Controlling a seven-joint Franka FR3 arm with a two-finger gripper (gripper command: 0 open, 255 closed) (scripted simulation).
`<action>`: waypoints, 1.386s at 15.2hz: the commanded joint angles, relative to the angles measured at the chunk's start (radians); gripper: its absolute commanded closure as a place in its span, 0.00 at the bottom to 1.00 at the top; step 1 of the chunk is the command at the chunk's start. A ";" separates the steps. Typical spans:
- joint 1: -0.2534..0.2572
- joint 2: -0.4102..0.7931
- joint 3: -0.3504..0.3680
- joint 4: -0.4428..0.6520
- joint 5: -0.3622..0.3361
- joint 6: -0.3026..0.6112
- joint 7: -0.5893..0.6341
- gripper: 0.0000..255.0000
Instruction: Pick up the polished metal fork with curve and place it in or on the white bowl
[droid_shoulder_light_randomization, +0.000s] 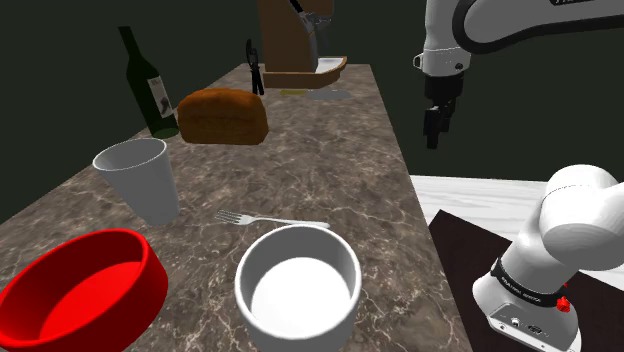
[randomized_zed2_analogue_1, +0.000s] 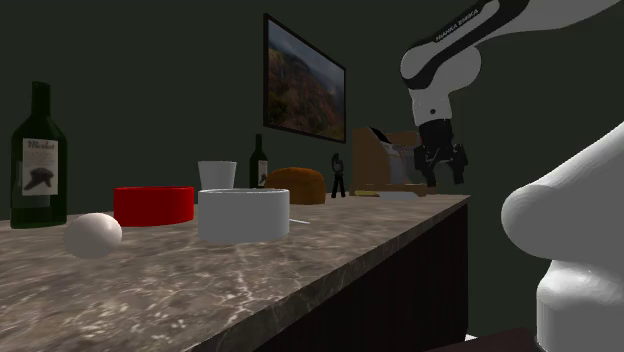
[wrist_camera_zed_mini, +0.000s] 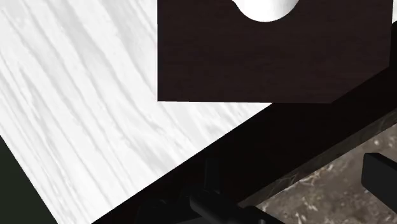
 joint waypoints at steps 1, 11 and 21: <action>0.000 0.000 0.000 0.000 0.000 0.000 0.000 0.00; 0.105 0.211 0.132 0.091 0.122 0.167 0.110 0.00; 0.182 0.461 0.256 0.272 0.169 0.295 0.211 0.00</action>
